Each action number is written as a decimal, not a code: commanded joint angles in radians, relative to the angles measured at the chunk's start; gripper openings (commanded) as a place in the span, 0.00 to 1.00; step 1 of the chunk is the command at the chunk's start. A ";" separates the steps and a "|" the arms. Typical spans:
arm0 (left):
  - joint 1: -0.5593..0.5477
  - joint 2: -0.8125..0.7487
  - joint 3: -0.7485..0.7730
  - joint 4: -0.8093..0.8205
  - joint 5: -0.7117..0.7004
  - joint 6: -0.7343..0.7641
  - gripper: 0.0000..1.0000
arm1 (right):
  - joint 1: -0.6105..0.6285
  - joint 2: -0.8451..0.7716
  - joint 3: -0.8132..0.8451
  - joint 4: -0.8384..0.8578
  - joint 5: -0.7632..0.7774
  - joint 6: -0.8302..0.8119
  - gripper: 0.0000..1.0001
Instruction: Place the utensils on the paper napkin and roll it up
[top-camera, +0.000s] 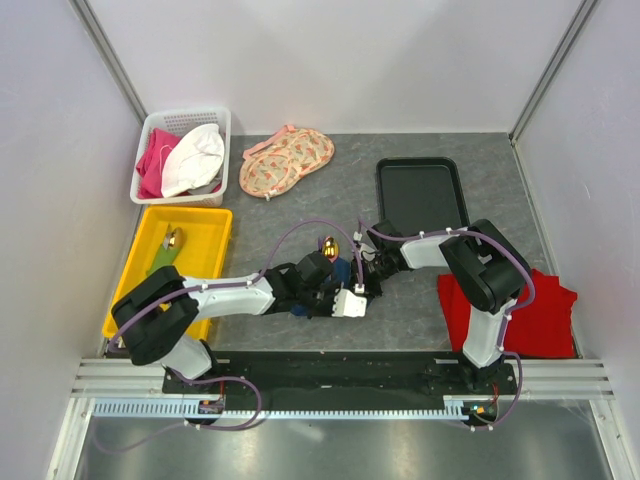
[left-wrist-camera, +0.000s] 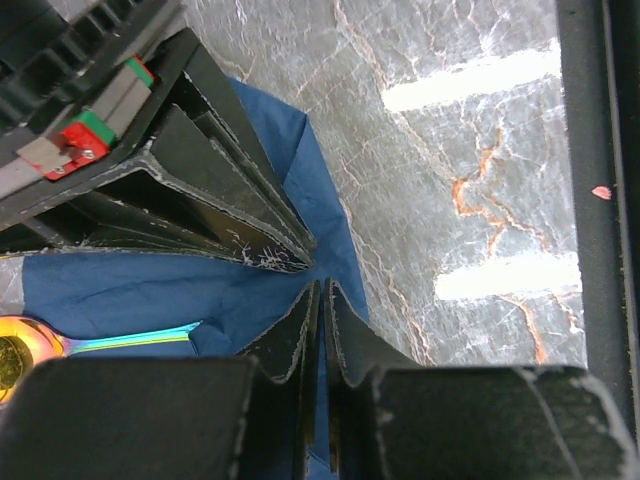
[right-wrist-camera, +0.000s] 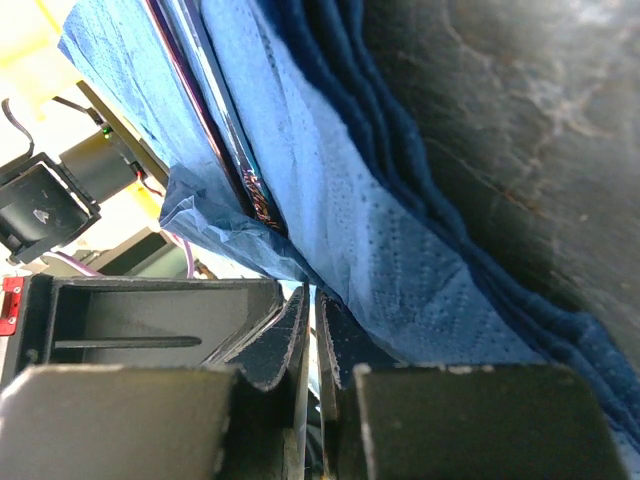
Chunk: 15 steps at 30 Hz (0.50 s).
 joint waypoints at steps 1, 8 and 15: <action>-0.008 0.013 0.032 -0.036 -0.025 0.026 0.09 | -0.003 0.020 0.029 -0.015 0.032 -0.020 0.12; -0.013 -0.006 0.022 -0.094 -0.039 0.065 0.10 | -0.006 0.020 0.034 -0.028 0.040 -0.034 0.12; -0.015 -0.027 0.021 -0.113 -0.060 0.074 0.11 | -0.008 0.023 0.039 -0.032 0.045 -0.043 0.13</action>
